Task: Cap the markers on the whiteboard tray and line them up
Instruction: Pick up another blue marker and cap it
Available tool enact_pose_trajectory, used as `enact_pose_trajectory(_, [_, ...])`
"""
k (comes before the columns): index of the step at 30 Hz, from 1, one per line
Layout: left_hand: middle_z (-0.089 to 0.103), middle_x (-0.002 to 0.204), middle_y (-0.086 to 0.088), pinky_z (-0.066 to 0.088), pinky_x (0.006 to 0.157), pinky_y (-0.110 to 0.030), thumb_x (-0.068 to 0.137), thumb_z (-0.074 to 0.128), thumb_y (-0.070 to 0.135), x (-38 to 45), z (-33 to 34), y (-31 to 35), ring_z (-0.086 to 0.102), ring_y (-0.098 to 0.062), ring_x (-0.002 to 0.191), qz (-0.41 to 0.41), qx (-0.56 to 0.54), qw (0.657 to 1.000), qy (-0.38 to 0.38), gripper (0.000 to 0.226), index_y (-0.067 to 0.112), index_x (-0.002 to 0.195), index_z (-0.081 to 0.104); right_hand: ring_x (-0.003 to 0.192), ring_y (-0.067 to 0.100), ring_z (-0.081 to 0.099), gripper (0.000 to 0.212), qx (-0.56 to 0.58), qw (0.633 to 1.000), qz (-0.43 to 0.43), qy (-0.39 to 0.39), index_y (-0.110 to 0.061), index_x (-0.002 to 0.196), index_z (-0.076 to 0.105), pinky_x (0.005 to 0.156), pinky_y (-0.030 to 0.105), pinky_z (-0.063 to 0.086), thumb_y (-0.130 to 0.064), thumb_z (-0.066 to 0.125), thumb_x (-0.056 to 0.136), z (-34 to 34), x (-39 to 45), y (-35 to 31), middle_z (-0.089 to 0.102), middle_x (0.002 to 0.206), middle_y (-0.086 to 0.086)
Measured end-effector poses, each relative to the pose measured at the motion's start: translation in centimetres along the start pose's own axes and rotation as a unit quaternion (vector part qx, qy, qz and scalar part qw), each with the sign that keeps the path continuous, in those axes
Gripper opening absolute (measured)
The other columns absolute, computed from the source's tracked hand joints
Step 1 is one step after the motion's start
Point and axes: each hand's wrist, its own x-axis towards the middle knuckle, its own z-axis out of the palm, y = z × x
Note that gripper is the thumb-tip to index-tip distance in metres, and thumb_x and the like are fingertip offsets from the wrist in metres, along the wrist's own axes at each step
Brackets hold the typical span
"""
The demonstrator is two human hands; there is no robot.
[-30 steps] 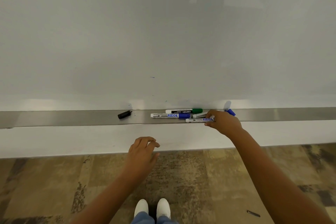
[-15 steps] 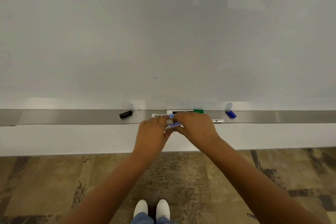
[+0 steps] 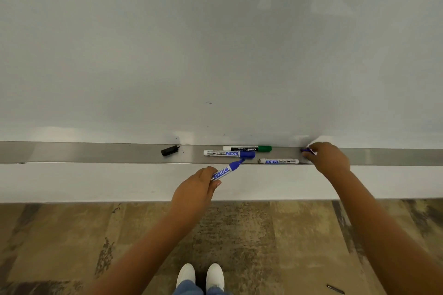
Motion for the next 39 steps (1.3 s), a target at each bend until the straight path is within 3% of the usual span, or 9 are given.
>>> enact_pose_trajectory(6, [0.061,0.109,-0.005,0.049,0.077,-0.029,0.094,0.035,0.033,-0.1,-0.1,0.0,0.047,-0.011,0.077,0.007,-0.003,1.000,0.006,0.032,0.018,0.120,0.044,0.074,0.024,0.051,0.025,0.019,0.999,-0.020,0.026,-0.008,0.103,0.060,0.064,0.033,0.044,-0.027,0.057,0.088,2.0,0.5,0.4,0.061,0.105,0.016])
enact_pose_trajectory(10, [0.062,0.108,-0.006,0.051,0.076,-0.032,0.093,0.038,0.032,-0.1,-0.2,0.0,0.049,-0.013,0.076,0.007,-0.015,1.000,0.024,0.031,0.017,0.119,0.046,0.074,0.024,0.054,0.023,0.200,0.977,-0.029,0.068,-0.005,0.106,0.058,0.068,0.031,0.041,-0.018,0.059,0.087,1.5,-0.7,-1.5,0.066,0.099,0.019])
enact_pose_trajectory(13, [0.062,0.109,-0.006,0.050,0.077,-0.031,0.093,0.039,0.032,-0.3,-0.3,0.2,0.050,-0.013,0.077,0.006,-0.033,0.999,0.030,0.031,0.017,0.119,0.046,0.062,0.014,0.062,0.021,0.430,0.902,-0.035,0.013,-0.014,0.110,0.056,0.059,0.024,0.049,-0.019,0.055,0.090,0.3,-3.7,-4.5,0.068,0.090,0.012])
enact_pose_trajectory(16, [0.061,0.110,-0.006,0.049,0.076,-0.029,0.093,0.039,0.031,-0.5,-0.4,0.6,0.049,-0.012,0.078,0.011,-0.054,0.998,0.036,0.032,0.016,0.119,0.046,0.051,0.002,0.058,0.014,0.628,0.771,-0.015,-0.107,-0.022,0.095,0.060,0.049,0.014,0.049,-0.019,0.047,0.094,-0.1,-6.9,-7.3,0.067,0.082,0.002])
enact_pose_trajectory(18, [0.062,0.110,-0.005,0.049,0.076,-0.029,0.092,0.039,0.032,-0.5,-0.5,0.9,0.050,-0.012,0.078,0.014,-0.065,0.997,0.046,0.031,0.016,0.119,0.046,0.048,0.004,0.055,0.016,0.707,0.689,-0.006,-0.161,-0.019,0.092,0.061,0.045,0.015,0.047,-0.017,0.046,0.094,-0.2,-8.7,-8.6,0.067,0.075,0.002])
enact_pose_trajectory(20, [0.062,0.108,-0.005,0.049,0.074,-0.029,0.092,0.040,0.032,-0.5,-0.6,1.1,0.050,-0.012,0.078,0.017,-0.073,0.995,0.058,0.031,0.017,0.119,0.047,0.049,0.005,0.052,0.017,0.725,0.661,-0.022,-0.193,-0.018,0.095,0.063,0.045,0.016,0.045,-0.018,0.046,0.094,-0.4,-10.0,-9.5,0.065,0.070,0.001])
enact_pose_trajectory(25, [0.054,0.087,0.006,0.047,0.064,-0.029,0.092,0.042,0.031,-0.9,-1.1,1.1,0.053,-0.016,0.072,0.025,-0.088,0.991,0.101,0.027,0.017,0.113,0.050,0.057,0.010,0.043,0.011,0.512,0.839,-0.129,-0.128,-0.022,0.101,0.052,0.053,0.021,0.039,-0.023,0.042,0.096,-0.8,-10.9,-10.3,0.051,0.069,-0.001])
enact_pose_trajectory(28, [0.059,0.092,0.002,0.042,0.059,-0.021,0.091,0.042,0.031,-1.0,-1.3,0.6,0.052,-0.015,0.071,0.022,-0.085,0.990,0.110,0.027,0.018,0.115,0.050,0.056,0.011,0.039,0.015,0.463,0.864,-0.161,-0.116,-0.022,0.083,0.052,0.052,0.020,0.035,-0.022,0.044,0.095,-1.1,-10.9,-10.3,0.046,0.065,-0.002])
enact_pose_trajectory(39, [0.063,0.111,-0.005,0.039,0.068,-0.019,0.090,0.045,0.030,-1.4,-1.1,0.6,0.047,-0.011,0.077,0.021,-0.078,0.993,0.084,0.032,0.018,0.120,0.051,0.058,0.007,0.041,0.013,0.328,0.906,-0.252,-0.086,-0.022,0.088,0.050,0.055,0.014,0.034,-0.028,0.041,0.095,-0.1,-12.2,-11.5,0.048,0.067,-0.010])
